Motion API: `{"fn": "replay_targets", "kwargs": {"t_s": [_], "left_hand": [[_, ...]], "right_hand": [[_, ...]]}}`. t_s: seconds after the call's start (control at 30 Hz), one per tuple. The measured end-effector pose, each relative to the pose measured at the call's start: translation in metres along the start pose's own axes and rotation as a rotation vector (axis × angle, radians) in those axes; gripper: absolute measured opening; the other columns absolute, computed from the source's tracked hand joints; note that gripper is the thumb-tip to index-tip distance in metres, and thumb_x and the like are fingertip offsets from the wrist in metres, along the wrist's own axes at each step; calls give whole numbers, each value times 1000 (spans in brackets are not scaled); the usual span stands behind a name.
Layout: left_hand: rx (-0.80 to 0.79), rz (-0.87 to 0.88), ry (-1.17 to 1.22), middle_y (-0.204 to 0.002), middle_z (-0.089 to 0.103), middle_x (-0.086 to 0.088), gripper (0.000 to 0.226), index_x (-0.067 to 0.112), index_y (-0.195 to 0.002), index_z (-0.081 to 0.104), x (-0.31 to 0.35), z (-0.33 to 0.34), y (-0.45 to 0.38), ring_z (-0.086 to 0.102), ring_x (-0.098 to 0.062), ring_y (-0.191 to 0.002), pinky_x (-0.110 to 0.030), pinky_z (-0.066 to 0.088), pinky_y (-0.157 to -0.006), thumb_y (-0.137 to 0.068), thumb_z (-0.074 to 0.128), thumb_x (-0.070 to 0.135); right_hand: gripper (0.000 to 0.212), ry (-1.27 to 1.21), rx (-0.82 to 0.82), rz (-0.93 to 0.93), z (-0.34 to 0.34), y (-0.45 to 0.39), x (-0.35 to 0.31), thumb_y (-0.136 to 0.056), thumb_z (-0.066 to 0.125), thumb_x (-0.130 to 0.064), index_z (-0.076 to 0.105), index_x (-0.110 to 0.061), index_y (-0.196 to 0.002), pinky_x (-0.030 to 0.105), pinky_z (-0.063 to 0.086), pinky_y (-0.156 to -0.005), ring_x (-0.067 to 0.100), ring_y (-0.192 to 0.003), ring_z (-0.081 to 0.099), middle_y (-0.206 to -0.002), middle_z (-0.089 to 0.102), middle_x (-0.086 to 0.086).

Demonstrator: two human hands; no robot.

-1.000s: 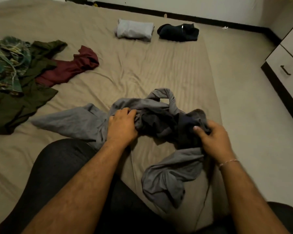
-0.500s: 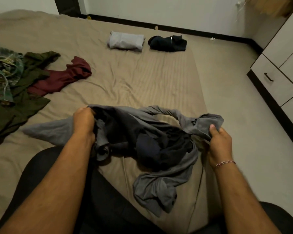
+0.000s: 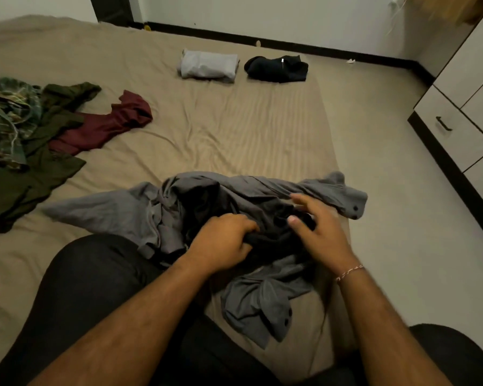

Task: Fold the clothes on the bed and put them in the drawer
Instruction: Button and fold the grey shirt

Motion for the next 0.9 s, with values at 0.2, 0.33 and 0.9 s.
{"fn": "replay_targets", "kwargs": {"t_s": [0.2, 0.33, 0.9], "left_hand": [[505, -326, 602, -80, 71, 17, 28, 24, -88, 72, -47, -62, 23, 64, 6, -77, -14, 51, -70, -87, 60, -1], [287, -360, 1095, -92, 78, 0, 6, 12, -94, 75, -53, -61, 17, 72, -10, -86, -25, 55, -78, -89, 77, 9], [-148, 43, 73, -126, 60, 0, 49, 25, -137, 56, -20, -1, 25, 59, -19, -111, -42, 52, -96, -91, 69, 38]], "right_hand": [[34, 258, -138, -33, 22, 3, -5, -88, 53, -35, 70, -29, -116, 42, 55, -94, 18, -101, 68, -107, 74, -5], [21, -310, 206, 61, -11, -7, -25, -101, 54, -12, 73, -13, -108, 24, 54, -89, 13, -100, 70, -103, 75, 1], [76, 264, -259, 0, 74, 45, -56, -85, 61, -75, 44, -31, -144, 35, 50, -104, 6, -122, 53, -135, 54, -10]]}}
Point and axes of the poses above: each hand's wrist, its own y-axis away from the middle knuckle, its own z-axis out of the palm, x = y × z, the point moved 8 cm from there along -y, towards the middle knuckle
